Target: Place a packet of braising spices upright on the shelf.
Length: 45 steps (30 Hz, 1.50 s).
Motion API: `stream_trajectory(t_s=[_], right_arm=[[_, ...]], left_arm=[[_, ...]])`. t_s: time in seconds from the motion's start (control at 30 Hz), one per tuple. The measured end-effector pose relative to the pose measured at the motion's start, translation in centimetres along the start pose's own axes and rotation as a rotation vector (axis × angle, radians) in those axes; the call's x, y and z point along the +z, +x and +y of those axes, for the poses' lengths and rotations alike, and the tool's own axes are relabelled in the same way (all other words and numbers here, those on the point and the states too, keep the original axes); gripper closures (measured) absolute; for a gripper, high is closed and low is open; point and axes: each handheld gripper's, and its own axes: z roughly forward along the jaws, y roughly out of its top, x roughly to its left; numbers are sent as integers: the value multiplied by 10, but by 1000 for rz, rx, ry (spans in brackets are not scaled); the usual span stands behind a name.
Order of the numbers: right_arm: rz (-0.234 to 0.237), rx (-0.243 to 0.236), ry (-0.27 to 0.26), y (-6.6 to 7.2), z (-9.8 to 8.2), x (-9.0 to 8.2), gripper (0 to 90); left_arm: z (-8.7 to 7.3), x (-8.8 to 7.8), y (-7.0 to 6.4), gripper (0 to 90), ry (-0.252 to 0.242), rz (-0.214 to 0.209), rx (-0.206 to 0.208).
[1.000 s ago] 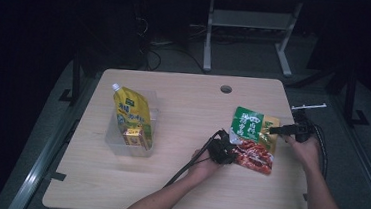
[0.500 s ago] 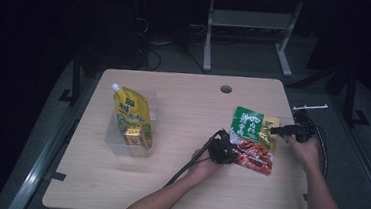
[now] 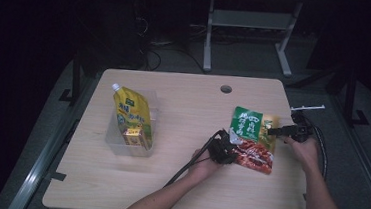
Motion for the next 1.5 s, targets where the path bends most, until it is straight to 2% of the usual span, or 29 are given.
stream_trajectory(t_s=[0.17, 0.43, 0.73, 0.97, 1.1, 1.33, 1.5], right_arm=[[16, -11, 13, 3, 1, 4, 658], [-15, -28, 23, 7, 1, 5, 757], [-49, -47, 20, 12, 1, 8, 810], [-59, -75, -6, 14, -1, 6, 895], [-71, -95, -14, 20, 0, 1, 899], [-55, -115, -38, 31, -1, -10, 900], [-34, -139, -63, 46, -2, -23, 900]], left_arm=[[0, 0, 0, 696, 0, 0, 1], [1, 0, 0, 696, 3, 0, 5], [1, 1, -1, 695, -1, 6, 9], [1, 1, -1, 695, -4, 8, 7], [1, 1, 0, 680, -3, 8, 4], [0, -3, -1, 643, -14, -2, -13], [-1, -10, -2, 627, -31, -8, -6]])
